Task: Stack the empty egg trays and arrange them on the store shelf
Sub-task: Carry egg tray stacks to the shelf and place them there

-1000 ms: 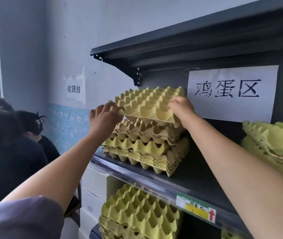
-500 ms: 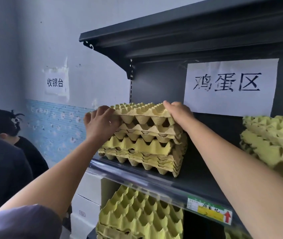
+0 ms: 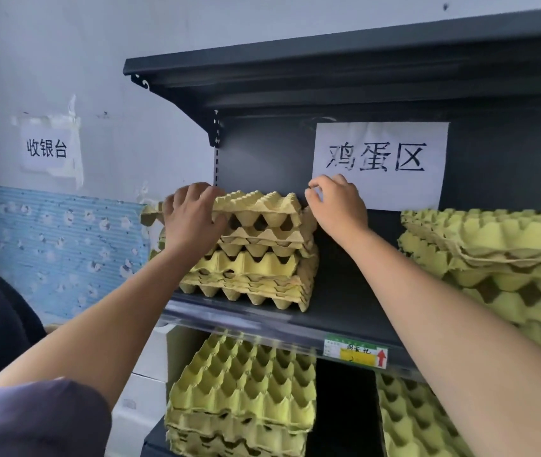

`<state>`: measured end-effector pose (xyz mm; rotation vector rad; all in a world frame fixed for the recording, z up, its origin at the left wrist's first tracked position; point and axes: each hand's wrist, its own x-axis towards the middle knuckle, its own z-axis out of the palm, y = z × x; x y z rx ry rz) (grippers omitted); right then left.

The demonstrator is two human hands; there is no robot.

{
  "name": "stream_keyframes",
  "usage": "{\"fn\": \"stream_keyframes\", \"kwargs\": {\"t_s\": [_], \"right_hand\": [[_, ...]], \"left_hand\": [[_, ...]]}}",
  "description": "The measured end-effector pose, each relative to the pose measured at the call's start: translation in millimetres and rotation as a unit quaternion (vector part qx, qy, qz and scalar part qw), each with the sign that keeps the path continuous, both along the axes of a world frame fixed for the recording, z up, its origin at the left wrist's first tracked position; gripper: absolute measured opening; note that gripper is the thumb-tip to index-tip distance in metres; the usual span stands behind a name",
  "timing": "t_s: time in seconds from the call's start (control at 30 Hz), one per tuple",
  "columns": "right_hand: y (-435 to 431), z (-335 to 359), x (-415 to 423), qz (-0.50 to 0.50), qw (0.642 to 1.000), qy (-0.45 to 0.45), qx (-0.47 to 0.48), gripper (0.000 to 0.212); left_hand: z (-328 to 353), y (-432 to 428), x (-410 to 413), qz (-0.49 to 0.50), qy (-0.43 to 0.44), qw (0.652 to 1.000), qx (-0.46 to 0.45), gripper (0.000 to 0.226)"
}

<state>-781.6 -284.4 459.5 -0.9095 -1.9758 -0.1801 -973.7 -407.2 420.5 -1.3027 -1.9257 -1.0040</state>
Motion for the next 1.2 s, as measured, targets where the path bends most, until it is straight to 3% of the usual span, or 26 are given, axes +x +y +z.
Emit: {"fn": "stream_keyframes", "kwargs": {"t_s": [0.3,0.6,0.9,1.2], "right_hand": [[-31.4,6.3,130.0,-0.068,0.991,-0.058,0.102,0.035],[-40.7,-15.6,388.7,-0.164,0.974,-0.021,0.157,0.027],[-37.9,-72.2,609.4,-0.307,0.945,-0.063,0.098,0.029],[8.5,-157.2,779.9,-0.412,0.901,-0.131,-0.043,0.031]], "left_hand": [[17.0,6.4,133.9,-0.075,0.070,0.994,0.030,0.032],[4.7,40.3,374.7,-0.233,0.139,0.959,0.085,0.028],[-32.6,89.8,614.0,-0.399,0.232,0.882,0.094,0.031],[-109.0,175.5,790.3,-0.556,0.178,0.812,0.022,0.031]]}}
